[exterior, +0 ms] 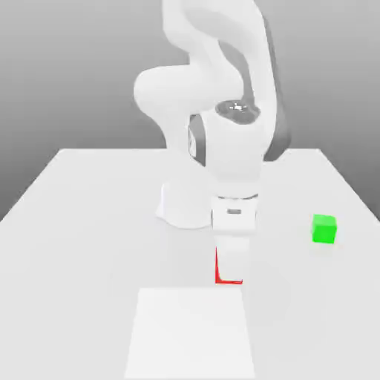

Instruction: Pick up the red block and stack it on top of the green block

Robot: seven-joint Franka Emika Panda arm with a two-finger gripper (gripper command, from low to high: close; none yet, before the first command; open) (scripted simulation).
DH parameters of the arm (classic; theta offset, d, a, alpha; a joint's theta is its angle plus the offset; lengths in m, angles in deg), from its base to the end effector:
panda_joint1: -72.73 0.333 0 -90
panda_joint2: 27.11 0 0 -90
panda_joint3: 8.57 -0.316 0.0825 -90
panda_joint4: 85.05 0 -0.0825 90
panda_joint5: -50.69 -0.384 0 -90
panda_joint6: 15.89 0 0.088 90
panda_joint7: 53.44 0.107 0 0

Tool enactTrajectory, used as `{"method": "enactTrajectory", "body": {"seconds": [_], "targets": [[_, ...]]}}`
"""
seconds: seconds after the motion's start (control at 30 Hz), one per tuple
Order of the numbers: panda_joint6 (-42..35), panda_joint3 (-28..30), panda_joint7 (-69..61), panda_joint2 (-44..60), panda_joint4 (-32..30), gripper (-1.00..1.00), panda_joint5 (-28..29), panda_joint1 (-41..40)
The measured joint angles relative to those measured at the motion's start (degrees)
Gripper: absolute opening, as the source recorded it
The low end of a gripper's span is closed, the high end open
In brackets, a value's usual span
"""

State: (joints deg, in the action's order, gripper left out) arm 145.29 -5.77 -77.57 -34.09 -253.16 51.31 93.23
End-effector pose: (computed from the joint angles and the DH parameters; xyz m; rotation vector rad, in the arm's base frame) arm 0.3176 0.1028 0.2130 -2.9264 -1.1362 -0.0014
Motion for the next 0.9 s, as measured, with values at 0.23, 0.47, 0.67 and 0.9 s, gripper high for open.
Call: {"method": "enactTrajectory", "body": {"seconds": [0.23, 0.47, 0.67, 0.9], "targets": [[-4.39, -13.05, 13.53, -3.99, 0.84, -1.00, -6.27, 13.52], [-8.20, -26.39, 27.19, -7.10, 1.69, -1.00, -13.19, 27.73], [-4.96, -30.76, 35.99, -2.04, 2.30, -1.00, -4.70, 24.98], [1.62, -31.14, 43.73, 5.56, 2.64, -1.00, 6.30, 21.68]]}}
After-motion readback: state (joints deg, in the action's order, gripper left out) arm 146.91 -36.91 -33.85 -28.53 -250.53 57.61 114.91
